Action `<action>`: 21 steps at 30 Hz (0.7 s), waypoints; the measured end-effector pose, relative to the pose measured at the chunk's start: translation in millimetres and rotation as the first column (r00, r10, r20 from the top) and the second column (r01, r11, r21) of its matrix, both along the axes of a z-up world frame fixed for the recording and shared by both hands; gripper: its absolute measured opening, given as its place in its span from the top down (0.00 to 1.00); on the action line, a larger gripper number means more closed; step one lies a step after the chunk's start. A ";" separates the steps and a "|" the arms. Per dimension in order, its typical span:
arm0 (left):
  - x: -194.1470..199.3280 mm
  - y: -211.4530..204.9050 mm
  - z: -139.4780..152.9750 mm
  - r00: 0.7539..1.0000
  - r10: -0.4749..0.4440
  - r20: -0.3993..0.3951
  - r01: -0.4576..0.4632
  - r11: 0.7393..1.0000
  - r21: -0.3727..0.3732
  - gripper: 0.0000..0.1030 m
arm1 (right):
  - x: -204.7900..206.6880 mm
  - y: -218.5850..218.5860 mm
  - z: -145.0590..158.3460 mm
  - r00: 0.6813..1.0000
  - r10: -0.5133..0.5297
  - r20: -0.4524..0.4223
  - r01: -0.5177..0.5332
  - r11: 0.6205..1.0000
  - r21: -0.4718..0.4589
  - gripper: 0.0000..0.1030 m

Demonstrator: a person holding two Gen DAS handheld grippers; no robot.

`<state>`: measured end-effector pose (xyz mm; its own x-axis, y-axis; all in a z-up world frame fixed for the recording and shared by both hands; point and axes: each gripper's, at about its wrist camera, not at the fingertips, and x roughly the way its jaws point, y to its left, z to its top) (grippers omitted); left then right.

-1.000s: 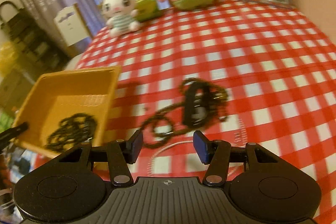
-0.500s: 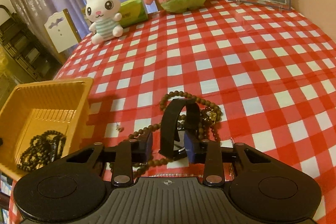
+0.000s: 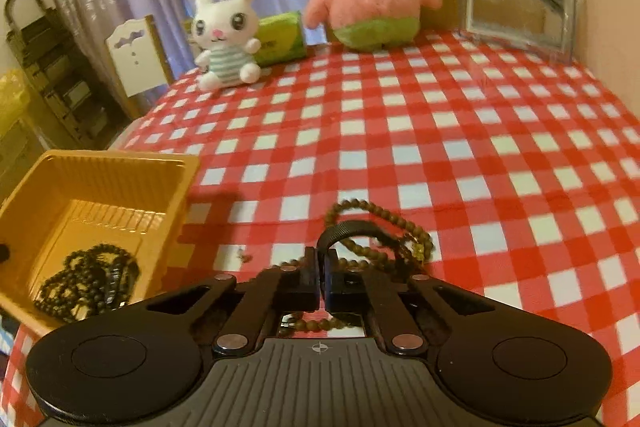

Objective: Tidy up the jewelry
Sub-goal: 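Grasp the black band from the pile with the right gripper, then carry the black band into the orange tray and open the right gripper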

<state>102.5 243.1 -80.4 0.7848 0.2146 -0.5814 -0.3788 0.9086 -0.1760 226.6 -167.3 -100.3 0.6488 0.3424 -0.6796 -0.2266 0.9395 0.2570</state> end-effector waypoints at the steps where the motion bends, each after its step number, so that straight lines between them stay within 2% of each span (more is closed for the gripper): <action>1: 0.0 0.0 0.0 1.000 0.000 0.000 0.000 1.000 -0.001 0.91 | -1.3 2.3 4.7 1.000 0.006 -0.002 -0.006 1.000 0.006 0.98; 6: 0.1 -1.2 -0.6 1.000 -0.003 -0.004 0.003 1.000 -0.002 0.91 | -13.6 27.2 31.0 0.995 0.090 0.037 -0.091 0.996 0.021 0.98; 10: -0.4 -1.7 -1.1 1.000 -0.008 -0.006 0.008 1.000 -0.003 0.91 | -22.9 59.4 50.5 0.976 0.206 0.067 -0.210 0.976 0.058 0.98; 15: -0.9 -1.8 -2.9 1.000 -0.016 -0.010 0.016 1.000 -0.007 0.91 | -28.3 112.2 59.4 0.925 0.371 0.076 -0.377 0.922 0.088 0.98; 21: -1.3 0.1 -1.5 1.000 -0.030 -0.009 0.030 1.000 -0.009 0.91 | -29.2 176.2 46.4 0.848 0.529 0.048 -0.530 0.841 0.103 0.98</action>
<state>101.2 243.2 -82.0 0.7854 0.1858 -0.5904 -0.3531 0.9179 -0.1809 197.4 8.9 -53.9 0.3586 0.7074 -0.6091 -0.6867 0.6419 0.3411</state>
